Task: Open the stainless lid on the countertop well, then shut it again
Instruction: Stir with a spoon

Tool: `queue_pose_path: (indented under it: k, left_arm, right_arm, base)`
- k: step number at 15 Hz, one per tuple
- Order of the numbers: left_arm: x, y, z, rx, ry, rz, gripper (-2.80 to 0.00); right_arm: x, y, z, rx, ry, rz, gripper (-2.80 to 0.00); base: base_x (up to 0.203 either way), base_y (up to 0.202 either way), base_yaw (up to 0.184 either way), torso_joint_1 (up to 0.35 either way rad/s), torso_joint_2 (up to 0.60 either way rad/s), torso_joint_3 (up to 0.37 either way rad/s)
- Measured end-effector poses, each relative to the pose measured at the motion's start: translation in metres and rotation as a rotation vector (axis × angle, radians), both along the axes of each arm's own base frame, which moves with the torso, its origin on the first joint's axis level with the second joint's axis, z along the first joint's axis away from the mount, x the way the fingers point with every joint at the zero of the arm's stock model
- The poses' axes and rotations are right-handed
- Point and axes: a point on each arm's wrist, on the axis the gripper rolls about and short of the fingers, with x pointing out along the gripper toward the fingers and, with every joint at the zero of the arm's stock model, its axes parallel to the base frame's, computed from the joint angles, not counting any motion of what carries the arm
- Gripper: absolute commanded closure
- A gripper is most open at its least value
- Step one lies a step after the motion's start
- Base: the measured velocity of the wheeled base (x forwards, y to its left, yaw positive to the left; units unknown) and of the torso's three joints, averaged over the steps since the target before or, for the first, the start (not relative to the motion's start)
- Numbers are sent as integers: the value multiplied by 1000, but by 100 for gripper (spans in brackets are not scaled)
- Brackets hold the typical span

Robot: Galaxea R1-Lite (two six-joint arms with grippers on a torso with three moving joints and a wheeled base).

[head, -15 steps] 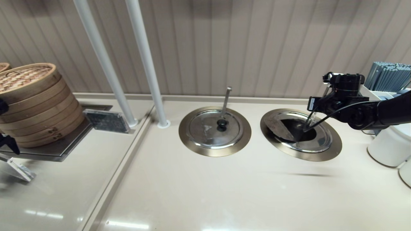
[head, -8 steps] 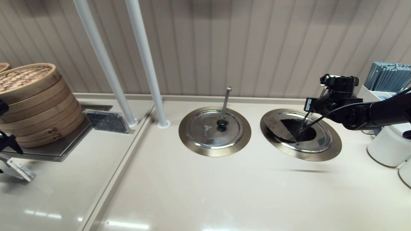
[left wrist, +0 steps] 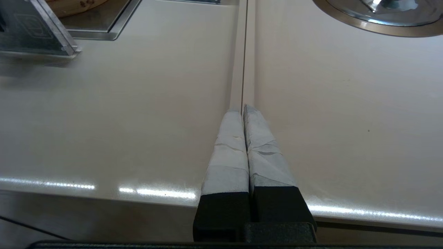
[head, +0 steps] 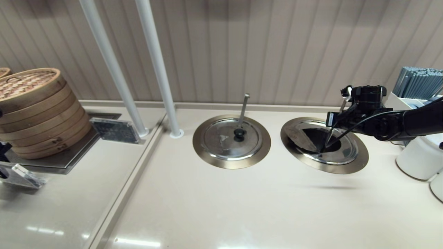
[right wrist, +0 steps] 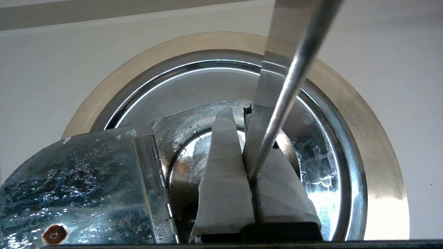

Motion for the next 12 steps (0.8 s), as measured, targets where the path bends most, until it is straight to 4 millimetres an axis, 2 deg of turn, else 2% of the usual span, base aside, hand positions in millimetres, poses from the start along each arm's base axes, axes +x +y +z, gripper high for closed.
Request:
queue_pose_path:
  k: [6,11,12]
  left_arm:
    - [0,0,0,0,0,0,0]
    - [0,0,0,0,0,0,0]
    - [0,0,0,0,0,0,0]
  right_arm:
    - [7,-19,-5,34,-18,30,0]
    - [19,-21,-14,29,-54,23,0]
    - [20,-21,-15,25,-56,17,-280]
  base:
    - [0,0,0,0,0,0]
    - [0,0,0,0,0,0]
    - [0,0,0,0,0,0]
